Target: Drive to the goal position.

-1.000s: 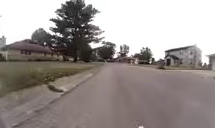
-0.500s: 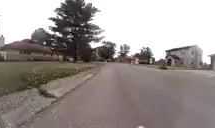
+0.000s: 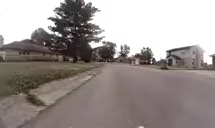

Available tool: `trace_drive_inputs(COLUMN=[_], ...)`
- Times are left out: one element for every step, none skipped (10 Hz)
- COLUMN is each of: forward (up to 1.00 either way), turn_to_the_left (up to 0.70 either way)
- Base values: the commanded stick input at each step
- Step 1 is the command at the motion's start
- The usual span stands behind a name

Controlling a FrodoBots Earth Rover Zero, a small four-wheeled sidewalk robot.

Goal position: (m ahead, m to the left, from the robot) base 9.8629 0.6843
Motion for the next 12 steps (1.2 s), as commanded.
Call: trace_drive_inputs(forward=[0.70, 0.70, 0.70, 0.70, 0.70, 0.70, 0.70, 0.70, 0.70, 0.70, 0.70, 0.70], turn_to_the_left=[0.01, 0.01, 0.01, 0.01, 0.01, 0.01, 0.01, 0.01, 0.01, 0.01, 0.01, 0.01])
